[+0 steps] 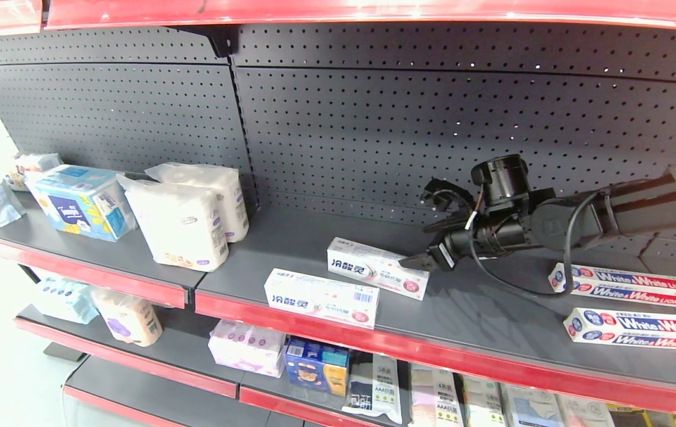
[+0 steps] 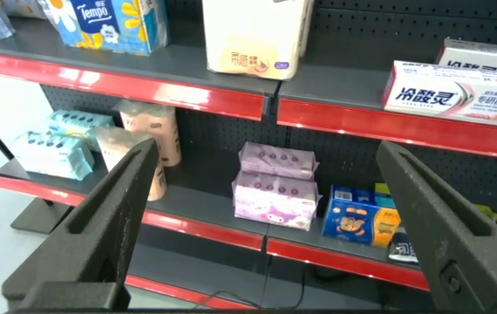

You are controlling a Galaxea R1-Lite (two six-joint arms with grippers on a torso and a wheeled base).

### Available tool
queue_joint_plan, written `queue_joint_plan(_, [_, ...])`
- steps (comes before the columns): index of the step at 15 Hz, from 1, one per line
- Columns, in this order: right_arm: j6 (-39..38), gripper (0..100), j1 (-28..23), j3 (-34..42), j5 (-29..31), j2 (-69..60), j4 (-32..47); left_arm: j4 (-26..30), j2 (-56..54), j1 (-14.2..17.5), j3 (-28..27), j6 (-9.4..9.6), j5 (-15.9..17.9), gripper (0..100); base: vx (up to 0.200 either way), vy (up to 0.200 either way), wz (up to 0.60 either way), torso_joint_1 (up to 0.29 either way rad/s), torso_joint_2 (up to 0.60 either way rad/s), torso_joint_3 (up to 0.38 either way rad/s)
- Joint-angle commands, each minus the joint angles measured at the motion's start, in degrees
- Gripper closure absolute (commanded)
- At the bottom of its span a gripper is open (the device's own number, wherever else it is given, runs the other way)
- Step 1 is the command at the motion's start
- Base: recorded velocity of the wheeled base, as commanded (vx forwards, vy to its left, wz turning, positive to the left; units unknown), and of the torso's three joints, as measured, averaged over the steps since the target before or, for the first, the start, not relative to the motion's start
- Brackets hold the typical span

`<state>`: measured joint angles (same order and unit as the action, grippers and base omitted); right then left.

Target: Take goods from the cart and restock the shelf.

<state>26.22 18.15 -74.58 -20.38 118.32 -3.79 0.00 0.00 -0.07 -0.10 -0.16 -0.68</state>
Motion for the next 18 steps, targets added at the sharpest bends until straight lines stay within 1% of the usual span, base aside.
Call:
queue_joint_plan(1, [-1.0,0,-0.9,1.1,0.0,-2.0,0.0,0.0,0.0,0.0,0.0,-0.02,0.0,0,0.0,0.0,0.0,0.0,0.0,0.0])
queue_joint_plan(3, [-2.8,0,-3.5,1.8,0.1,-2.6,0.0,0.0,0.0,0.0,0.0,-0.02,0.0,0,0.0,0.0,0.0,0.0,0.0,0.0])
queue_joint_plan(4, [-4.7,0,-5.1,2.5,0.1,-3.4,0.0,0.0,0.0,0.0,0.0,-0.02,0.0,0,0.0,0.0,0.0,0.0,0.0,0.0])
queue_joint_plan(6, [-9.3,0,-6.5,4.4,0.6,-4.7,0.0,0.0,0.0,0.0,0.0,-0.02,0.0,0,0.0,0.0,0.0,0.0,0.0,0.0])
queue_joint_plan(7, [-11.8,0,-6.8,5.4,1.5,-5.4,0.0,0.0,0.0,0.0,0.0,-0.02,0.0,0,0.0,0.0,0.0,0.0,0.0,0.0])
queue_joint_plan(8, [-12.7,0,-6.9,5.8,2.1,-5.6,0.0,0.0,0.0,0.0,0.0,-0.02,0.0,0,0.0,0.0,0.0,0.0,0.0,0.0])
queue_joint_plan(9, [-16.1,0,-7.0,6.8,5.7,-6.5,0.0,0.0,0.0,0.0,0.0,-0.02,0.0,0,0.0,0.0,0.0,0.0,0.0,0.0])
queue_joint_plan(10, [-18.5,0,-6.8,7.4,7.0,-7.3,-0.2,0.0,0.0,0.0,0.0,-0.02,0.0,0,0.0,0.0,0.0,0.0,0.0,0.0])
queue_joint_plan(14, [-28.9,0,-6.6,12.7,8.4,-10.7,-5.1,0.0,0.0,0.0,0.0,-0.02,0.0,0,0.0,0.0,0.0,0.0,0.0,0.0])
queue_joint_plan(18, [-33.0,0,-7.3,19.0,8.8,-14.9,-5.7,0.0,0.0,0.0,0.0,-0.02,0.0,0,0.0,0.0,0.0,0.0,0.0,0.0])
